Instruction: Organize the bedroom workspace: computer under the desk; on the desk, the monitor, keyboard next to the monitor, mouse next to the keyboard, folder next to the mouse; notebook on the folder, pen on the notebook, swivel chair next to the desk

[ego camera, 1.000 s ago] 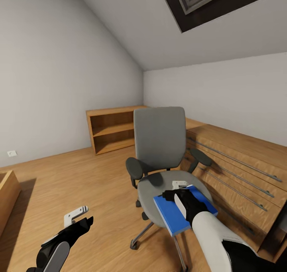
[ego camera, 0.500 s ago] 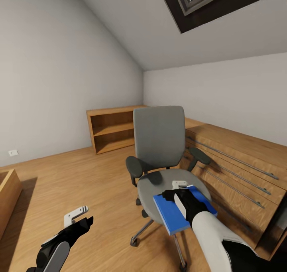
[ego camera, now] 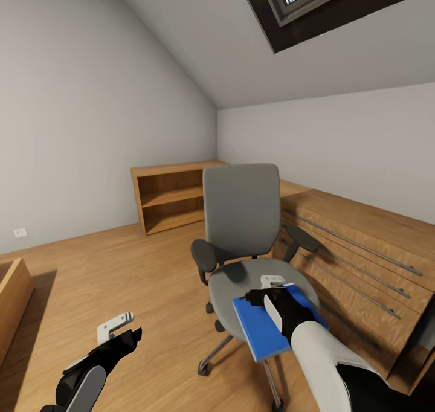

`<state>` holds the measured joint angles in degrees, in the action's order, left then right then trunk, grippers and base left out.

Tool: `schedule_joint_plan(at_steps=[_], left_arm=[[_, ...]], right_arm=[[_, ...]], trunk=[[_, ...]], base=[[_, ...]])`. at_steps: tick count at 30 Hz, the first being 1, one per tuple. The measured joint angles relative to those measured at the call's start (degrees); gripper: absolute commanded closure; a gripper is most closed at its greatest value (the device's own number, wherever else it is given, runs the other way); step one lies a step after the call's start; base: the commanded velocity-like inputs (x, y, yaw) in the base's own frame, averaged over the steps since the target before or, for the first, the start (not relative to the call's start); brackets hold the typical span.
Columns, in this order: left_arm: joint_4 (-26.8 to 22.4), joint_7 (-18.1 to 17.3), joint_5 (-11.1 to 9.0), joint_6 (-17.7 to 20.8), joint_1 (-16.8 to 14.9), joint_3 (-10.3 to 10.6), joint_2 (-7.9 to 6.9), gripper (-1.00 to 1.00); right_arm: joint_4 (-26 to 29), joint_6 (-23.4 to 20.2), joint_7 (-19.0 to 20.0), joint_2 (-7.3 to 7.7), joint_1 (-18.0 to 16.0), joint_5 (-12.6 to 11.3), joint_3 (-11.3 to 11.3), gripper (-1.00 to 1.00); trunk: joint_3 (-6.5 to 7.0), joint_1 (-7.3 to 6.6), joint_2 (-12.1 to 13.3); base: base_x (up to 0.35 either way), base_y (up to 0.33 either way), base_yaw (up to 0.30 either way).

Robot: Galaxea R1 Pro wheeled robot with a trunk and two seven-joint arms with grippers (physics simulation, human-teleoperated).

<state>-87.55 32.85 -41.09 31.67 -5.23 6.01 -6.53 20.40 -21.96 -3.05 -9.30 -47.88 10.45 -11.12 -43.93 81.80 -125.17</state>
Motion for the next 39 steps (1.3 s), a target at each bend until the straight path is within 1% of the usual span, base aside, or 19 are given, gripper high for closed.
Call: schedule_joint_plan(at_steps=[21,27,28,30,32,33,34,35,37,38,39], left_arm=[[0.0,0.0,0.0,0.0,0.0,0.0,0.0,-1.0],[0.1,0.0,0.0,0.0,0.0,0.0,0.0,-1.0],[0.1,0.0,-0.1,0.1,0.0,0.0,0.0,-1.0],[0.2,0.0,-0.1,0.1,0.0,0.0,0.0,-1.0],[0.2,0.0,0.0,0.1,0.0,0.0,0.0,-1.0],[0.2,0.0,0.0,0.1,0.0,0.0,0.0,-1.0],[0.2,0.0,0.0,0.1,0.0,0.0,0.0,-1.0],[0.2,0.0,0.0,0.1,0.0,0.0,0.0,-1.0],[0.2,0.0,0.0,0.0,0.0,0.0,0.0,-1.0],[0.2,0.0,0.0,0.0,0.0,0.0,0.0,-1.0],[0.2,0.0,0.0,0.1,0.0,0.0,0.0,-1.0]], right_arm=[[0.3,0.1,0.0,0.05,0.0,-0.1,-0.1,-1.0],[1.4,0.0,0.0,-0.03,0.1,0.0,0.0,-1.0],[2.4,-0.1,-0.1,-0.06,0.1,0.0,0.0,-1.0],[7.9,-0.9,-0.1,-0.15,1.4,0.0,0.0,-1.0],[12.9,-3.0,-0.2,-0.17,3.8,0.0,0.0,-1.0],[14.3,-3.7,-0.2,-0.2,4.6,-0.1,0.0,-1.0],[17.3,-5.0,-0.1,-0.23,5.9,-0.1,0.0,-1.0],[19.0,-5.7,-0.1,-0.25,6.6,-0.1,0.0,-1.0],[25.9,-8.1,-0.1,-0.39,9.7,-0.1,0.1,-1.0],[27.6,-8.7,0.0,-0.46,10.6,-0.1,0.1,-1.0],[31.6,-10.0,0.0,-0.63,12.5,-0.1,0.1,-1.0]], trunk=[[3.77,-4.61,8.4],[4.85,-5.93,10.8],[5.03,-6.15,11.2],[5.39,-6.59,12.0],[5.74,-7.03,12.8],[5.92,-7.25,13.2],[6.1,-7.47,13.6],[6.28,-7.69,14.0],[6.64,-8.13,14.8],[6.82,-8.35,15.2],[7.0,-8.57,15.6]], base=[[0.0,0.0,0.0],[0.0,0.0,0.0],[0.0,0.0,0.0],[0.0,0.0,0.0],[0.0,0.0,0.0],[0.0,0.0,0.0],[0.0,0.0,0.0],[0.0,0.0,0.0],[0.0,0.0,0.0],[0.0,0.0,0.0],[0.0,0.0,0.0]])
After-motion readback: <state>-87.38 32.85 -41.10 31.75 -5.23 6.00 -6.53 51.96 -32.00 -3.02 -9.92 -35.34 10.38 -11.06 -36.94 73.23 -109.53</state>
